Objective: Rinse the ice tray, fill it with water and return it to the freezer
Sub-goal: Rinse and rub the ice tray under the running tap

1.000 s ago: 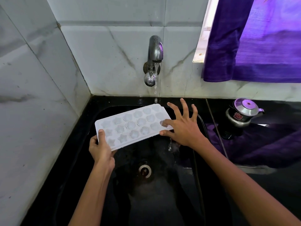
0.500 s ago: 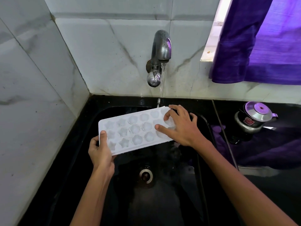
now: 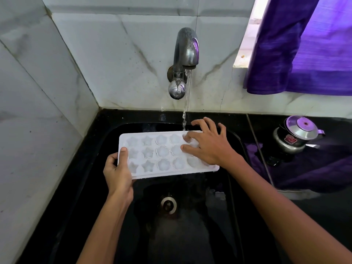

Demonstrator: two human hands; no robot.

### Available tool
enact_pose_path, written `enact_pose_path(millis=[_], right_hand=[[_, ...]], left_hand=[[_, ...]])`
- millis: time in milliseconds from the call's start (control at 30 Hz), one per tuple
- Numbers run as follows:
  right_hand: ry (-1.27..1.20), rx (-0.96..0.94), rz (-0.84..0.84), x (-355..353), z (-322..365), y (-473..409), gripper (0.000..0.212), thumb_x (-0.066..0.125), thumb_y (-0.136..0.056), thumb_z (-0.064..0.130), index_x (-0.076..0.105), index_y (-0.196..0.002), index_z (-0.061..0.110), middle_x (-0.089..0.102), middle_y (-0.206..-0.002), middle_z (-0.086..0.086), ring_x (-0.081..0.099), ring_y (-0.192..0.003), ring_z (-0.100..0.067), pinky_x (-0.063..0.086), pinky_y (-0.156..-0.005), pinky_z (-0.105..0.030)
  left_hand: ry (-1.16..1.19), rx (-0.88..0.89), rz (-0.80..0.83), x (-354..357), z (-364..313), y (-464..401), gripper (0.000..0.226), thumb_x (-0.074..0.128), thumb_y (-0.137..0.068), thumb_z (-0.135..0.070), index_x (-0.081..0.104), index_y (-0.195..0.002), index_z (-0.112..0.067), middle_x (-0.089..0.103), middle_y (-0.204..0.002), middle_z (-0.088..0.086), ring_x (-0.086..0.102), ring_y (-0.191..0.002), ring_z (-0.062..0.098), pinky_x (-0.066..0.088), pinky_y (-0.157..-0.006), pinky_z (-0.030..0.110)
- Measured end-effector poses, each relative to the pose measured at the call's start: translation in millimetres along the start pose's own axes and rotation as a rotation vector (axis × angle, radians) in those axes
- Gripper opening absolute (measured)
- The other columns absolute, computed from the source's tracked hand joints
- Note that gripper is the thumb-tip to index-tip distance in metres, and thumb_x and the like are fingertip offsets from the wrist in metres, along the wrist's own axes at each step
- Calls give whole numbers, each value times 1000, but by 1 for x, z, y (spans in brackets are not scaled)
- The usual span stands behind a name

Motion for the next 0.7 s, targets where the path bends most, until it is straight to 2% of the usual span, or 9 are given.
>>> enact_pose_path(millis=[67, 200, 367, 500, 567, 633, 700], right_hand=[[25, 11, -5, -2, -2, -1, 35, 45, -87, 62, 57, -108, 37, 19, -152, 7, -2, -145, -23, -1, -113, -57], [72, 18, 55, -2, -2, -4, 43, 37, -90, 64, 51, -126, 44, 2, -159, 5, -14, -145, -29, -6, -112, -59], [145, 51, -3, -10, 0, -4, 40, 41, -87, 67, 59, -113, 43, 7, -158, 3, -14, -145, -32, -7, -112, -59], [277, 32, -92, -15, 6, -2, 46, 34, -87, 69, 57, -119, 44, 0, -160, 2, -17, -144, -33, -9, -111, -60], [313, 4, -149, -17, 9, -2, 41, 39, -90, 62, 62, -116, 41, 5, -160, 0, -13, -145, -34, -7, -111, -60], [298, -27, -230, -19, 12, -3, 30, 54, -88, 54, 71, -98, 32, 22, -157, -3, 0, -145, -37, 1, -111, -61], [276, -31, -272, -18, 10, -5, 22, 67, -81, 48, 72, -83, 27, 37, -149, -6, 13, -142, -39, 12, -109, -62]], left_hand=[[-1, -4, 1, 2, 0, 1, 18, 55, -94, -32, 50, -89, -14, 64, -83, -1, 63, -73, 13, 53, -62, 33], [11, -16, -7, 4, -1, 1, 18, 54, -94, -32, 50, -85, -16, 63, -82, -1, 62, -71, 13, 52, -61, 32], [14, -18, -5, 5, -2, 2, 18, 54, -94, -31, 51, -89, -14, 62, -79, -3, 61, -68, 11, 51, -57, 30], [17, -33, 1, 4, -1, 0, 20, 54, -94, -32, 49, -81, -18, 63, -83, -1, 63, -72, 14, 53, -59, 33], [20, -41, 2, 4, 0, -1, 19, 54, -94, -33, 49, -82, -18, 64, -84, 0, 63, -73, 16, 54, -61, 35], [22, -46, 4, 4, 0, 0, 19, 54, -94, -32, 49, -81, -18, 64, -83, 1, 63, -71, 15, 54, -61, 35], [30, -52, 2, 4, 1, 2, 20, 54, -94, -31, 49, -81, -18, 64, -83, 1, 63, -71, 16, 54, -61, 34]])
Point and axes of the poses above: each hand's wrist, its own y-axis away from the middle knuckle, its own x-axis out of the palm, z = x × y, the point moved 7 cm from there along -y, towards the middle knuckle
